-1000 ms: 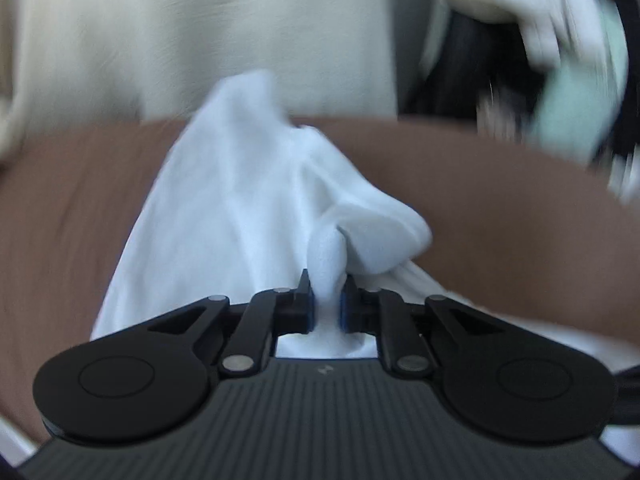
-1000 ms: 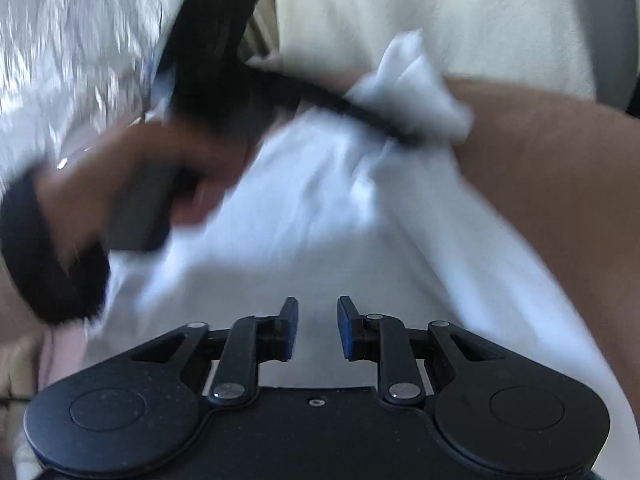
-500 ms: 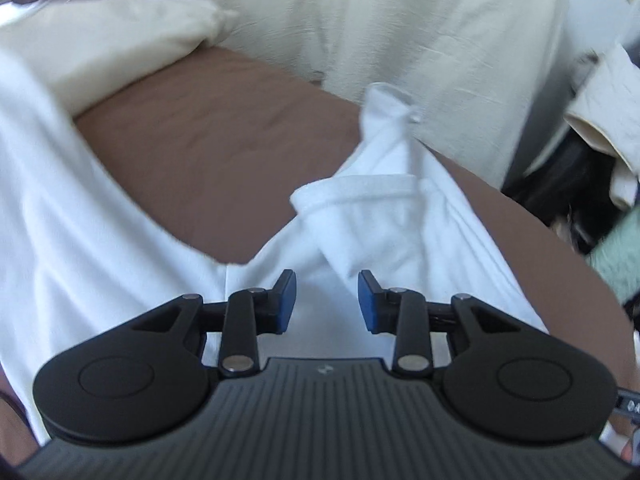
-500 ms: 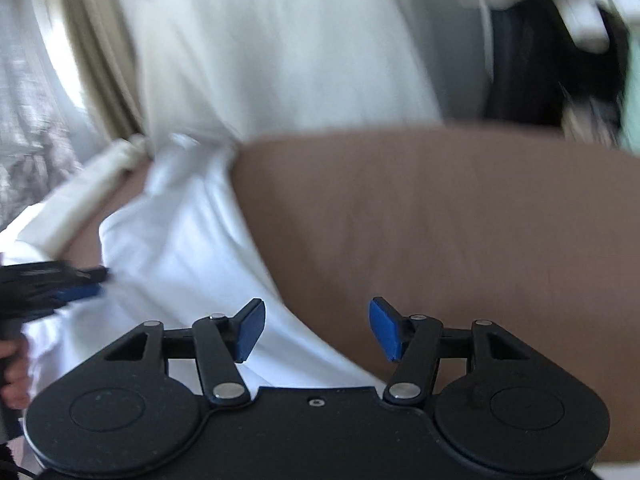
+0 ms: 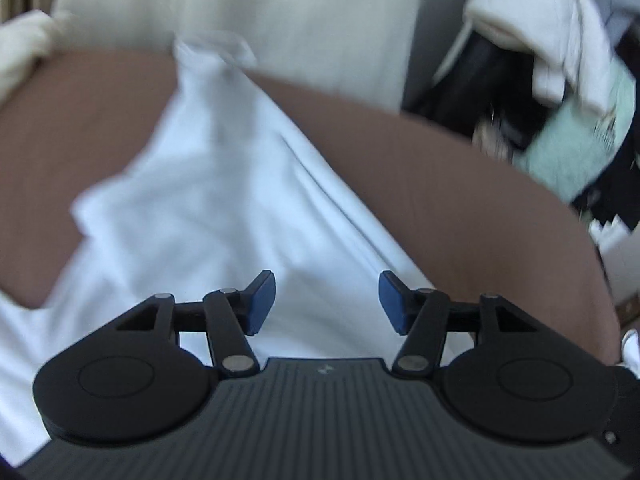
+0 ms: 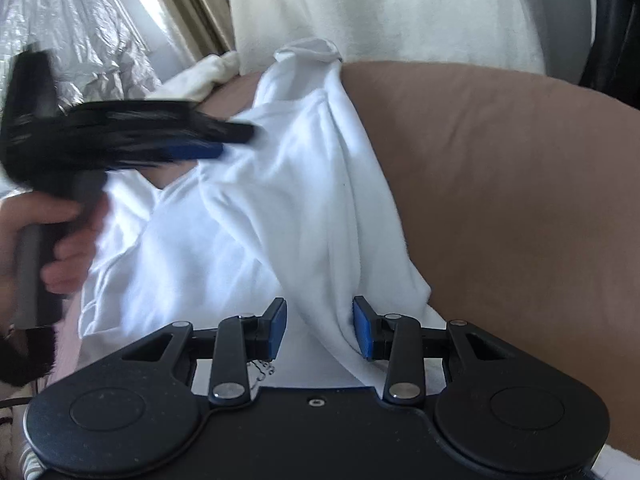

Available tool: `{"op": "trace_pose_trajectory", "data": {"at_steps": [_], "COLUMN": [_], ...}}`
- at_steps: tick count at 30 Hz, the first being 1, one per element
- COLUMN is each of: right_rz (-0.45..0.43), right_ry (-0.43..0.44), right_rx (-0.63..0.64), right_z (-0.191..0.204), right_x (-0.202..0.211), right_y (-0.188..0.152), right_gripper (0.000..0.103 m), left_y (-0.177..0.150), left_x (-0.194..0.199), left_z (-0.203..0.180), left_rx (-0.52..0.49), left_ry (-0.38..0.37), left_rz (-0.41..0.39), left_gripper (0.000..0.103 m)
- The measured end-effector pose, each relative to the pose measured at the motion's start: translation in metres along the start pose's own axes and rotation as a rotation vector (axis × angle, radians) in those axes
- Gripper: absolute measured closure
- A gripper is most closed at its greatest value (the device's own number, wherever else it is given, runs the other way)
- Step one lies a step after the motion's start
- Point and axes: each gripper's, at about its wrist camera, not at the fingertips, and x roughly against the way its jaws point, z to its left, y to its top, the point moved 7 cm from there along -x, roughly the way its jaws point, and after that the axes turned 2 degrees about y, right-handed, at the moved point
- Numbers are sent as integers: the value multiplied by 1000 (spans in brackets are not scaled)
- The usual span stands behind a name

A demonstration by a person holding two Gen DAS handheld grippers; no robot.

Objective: Fold clothes

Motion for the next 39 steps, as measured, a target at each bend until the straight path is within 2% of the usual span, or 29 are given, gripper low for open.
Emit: {"op": "trace_pose_trajectory", "data": {"at_steps": [2, 3, 5, 6, 7, 8, 11, 14, 15, 16, 17, 20, 22, 23, 24, 25, 26, 27, 28, 29, 30, 31, 32, 33, 34, 36, 38, 39], "right_rz": [-24, -36, -60, -73, -84, -97, -145, -193, -212, -222, -229, -298, -341, -368, -398, -423, -446, -479, -516, -538, -530, -512, -507, -507, -507, -500, -482, -473], "right_ry": [-6, -10, -21, -27, -26, -21, -12, -15, -19, -36, -57, -77, -56, -68, -89, -134, -187, -260, -340, -438, -505, -557, -571, -571, -570, -520, -484, -465], "right_rx": [13, 20, 46, 60, 69, 71, 81, 39, 38, 42, 47, 24, -27, -37, -41, -65, -95, -132, -171, -215, -261, -306, -377, -457, -536, -650, -658, -657], "right_z": [1, 2, 2, 2, 1, 2, 2, -2, -1, 0, 1, 2, -2, -6, -11, -24, -38, -57, -77, -101, -122, -143, -159, -175, -190, -209, -212, -212], "right_x": [-4, -6, -14, -18, -21, -28, -43, -47, -47, -47, -47, -37, -29, -23, -18, -10, -2, 9, 22, 34, 42, 50, 55, 59, 64, 65, 61, 58], "right_y": [3, 4, 8, 10, 13, 17, 28, 36, 39, 42, 45, 55, 65, 71, 79, 87, 96, 103, 109, 111, 107, 101, 90, 77, 65, 45, 40, 38], "right_gripper": [61, 61, 61, 61, 61, 61, 63, 68, 71, 81, 85, 83, 77, 79, 83, 97, 96, 96, 96, 94, 93, 88, 88, 87, 86, 83, 80, 78], "left_y": [2, 4, 9, 11, 14, 16, 23, 31, 33, 36, 38, 50, 66, 74, 84, 93, 102, 109, 111, 114, 112, 109, 107, 104, 103, 103, 107, 112], "left_x": [-22, -23, -26, -27, -28, -29, -33, -22, -17, -11, -6, 8, 15, 18, 20, 21, 23, 19, 18, 17, 23, 30, 37, 44, 47, 43, 33, 27], "left_z": [-12, -14, -19, -21, -24, -26, -33, -39, -42, -44, -47, -62, -81, -92, -105, -121, -137, -148, -153, -158, -148, -138, -129, -111, -90, -44, 2, 25], "left_rx": [-11, -25, -55, -69, -84, -99, -143, -164, -156, -149, -141, -168, -187, -196, -213, -253, -294, -339, -427, -514, -551, -588, -624, -630, -633, -634, -608, -552], "left_ry": [7, 8, 10, 11, 13, 14, 17, -31, -65, -98, -132, -211, -312, -368, -409, -428, -446, -418, -320, -222, -180, -139, -97, -116, -103, -9, 64, 55], "left_rz": [54, 47, 31, 23, 15, 8, -16, -67, -81, -96, -110, -153, -167, -175, -196, -216, -236, -240, -237, -233, -241, -248, -255, -266, -275, -278, -247, -223], "left_gripper": [41, 34, 32, 40, 55, 99, 100, 100, 100, 100, 100, 100, 100, 100, 100, 100, 99, 93, 88, 72, 58, 54, 53, 53, 52, 50, 50, 50]}}
